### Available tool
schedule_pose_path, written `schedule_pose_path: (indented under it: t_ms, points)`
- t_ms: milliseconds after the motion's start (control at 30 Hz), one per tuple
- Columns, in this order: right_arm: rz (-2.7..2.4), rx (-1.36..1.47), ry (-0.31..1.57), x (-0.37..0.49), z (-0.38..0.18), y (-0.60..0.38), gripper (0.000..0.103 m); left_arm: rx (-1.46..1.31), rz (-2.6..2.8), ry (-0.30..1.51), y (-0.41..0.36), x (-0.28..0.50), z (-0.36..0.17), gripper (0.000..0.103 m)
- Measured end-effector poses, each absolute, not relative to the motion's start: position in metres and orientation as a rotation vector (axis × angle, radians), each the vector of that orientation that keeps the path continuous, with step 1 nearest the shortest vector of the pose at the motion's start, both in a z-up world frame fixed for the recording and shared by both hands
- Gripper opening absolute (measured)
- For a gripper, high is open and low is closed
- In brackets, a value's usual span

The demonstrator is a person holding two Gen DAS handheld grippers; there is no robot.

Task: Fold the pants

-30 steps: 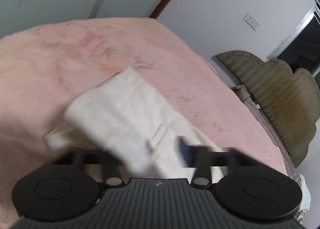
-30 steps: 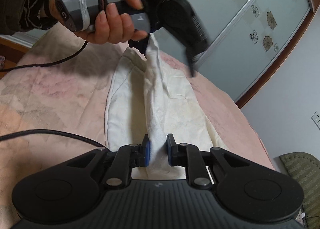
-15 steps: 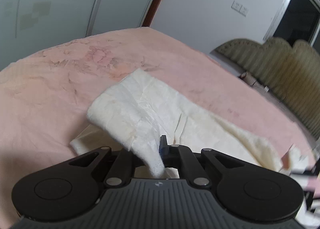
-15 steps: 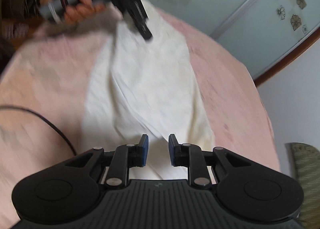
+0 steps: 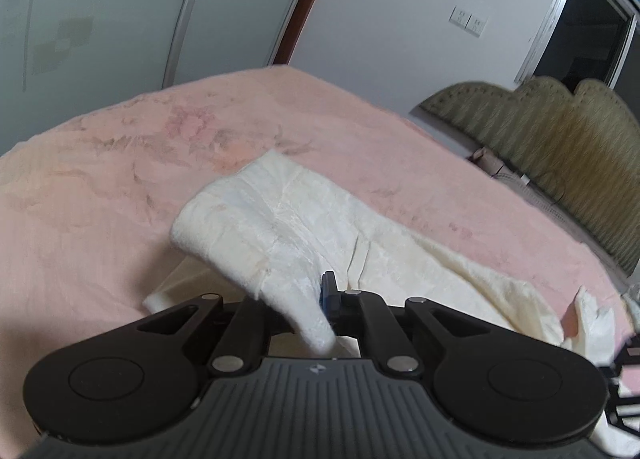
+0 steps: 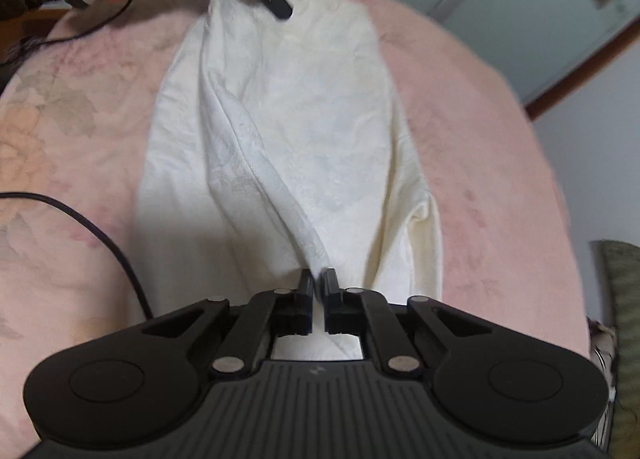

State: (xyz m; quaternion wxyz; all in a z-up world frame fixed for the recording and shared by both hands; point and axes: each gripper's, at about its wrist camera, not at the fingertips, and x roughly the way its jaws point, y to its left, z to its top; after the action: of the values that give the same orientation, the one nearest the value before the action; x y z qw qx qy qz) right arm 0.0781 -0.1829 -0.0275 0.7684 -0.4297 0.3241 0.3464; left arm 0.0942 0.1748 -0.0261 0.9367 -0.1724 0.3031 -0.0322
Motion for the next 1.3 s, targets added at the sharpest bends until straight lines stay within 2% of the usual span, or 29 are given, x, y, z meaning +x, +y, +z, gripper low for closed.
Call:
schedule_pose_path:
  t_ms: [233, 367, 467, 533, 567, 633, 767, 867, 967, 1067, 1133, 1167, 1200, 1300]
  points:
    - [0.775, -0.796, 0.704, -0.011, -0.027, -0.192, 0.003, -0.249, -0.053, 0.675, 0.170, 0.100, -0.041, 0.012]
    - [0.738, -0.772, 0.713, -0.024, -0.054, -0.189, 0.003, -0.164, -0.062, 0.555, 0.163, 0.083, -0.035, 0.012]
    - [0.633, -0.725, 0.605, -0.028, -0.049, -0.192, 0.003, -0.132, -0.066, 0.500, 0.162, 0.078, -0.031, 0.013]
    - [0.580, -0.714, 0.563, -0.029, -0.049, -0.192, 0.003, -0.132, -0.052, 0.571, 0.164, 0.087, -0.039, 0.013]
    - [0.598, -0.695, 0.590, -0.027, -0.053, -0.193, 0.003, -0.138, -0.046, 0.625, 0.165, 0.092, -0.047, 0.014]
    - [0.622, -0.735, 0.639, -0.034, -0.070, -0.187, 0.003, -0.148, -0.056, 0.621, 0.169, 0.088, -0.051, 0.016]
    - [0.592, -0.663, 0.649, -0.041, -0.074, -0.193, 0.005, -0.096, -0.031, 0.628, 0.169, 0.079, -0.041, 0.024]
    - [0.643, -0.571, 0.669, -0.049, -0.061, -0.203, 0.005, -0.091, 0.029, 0.607, 0.173, 0.067, -0.027, 0.036]
    - [0.596, -0.382, 0.555, -0.048, -0.042, -0.219, 0.005, -0.036, 0.173, 0.529, 0.164, 0.052, -0.010, 0.046]
    - [0.550, -0.208, 0.529, -0.025, -0.046, -0.226, 0.005, 0.019, 0.222, 0.422, 0.142, 0.042, 0.013, 0.049]
    - [0.468, -0.246, 0.642, -0.007, -0.069, -0.218, 0.005, 0.098, 0.237, 0.340, 0.123, 0.036, 0.025, 0.057]
    - [0.436, -0.285, 0.692, -0.002, -0.082, -0.215, 0.004, 0.129, 0.238, 0.312, 0.115, 0.036, 0.030, 0.067]
    - [0.435, -0.277, 0.682, -0.005, -0.086, -0.217, 0.004, 0.142, 0.217, 0.303, 0.107, 0.037, 0.033, 0.071]
    - [0.433, -0.086, 0.607, -0.024, -0.073, -0.246, 0.005, 0.127, 0.006, 0.363, 0.082, 0.050, 0.032, 0.072]
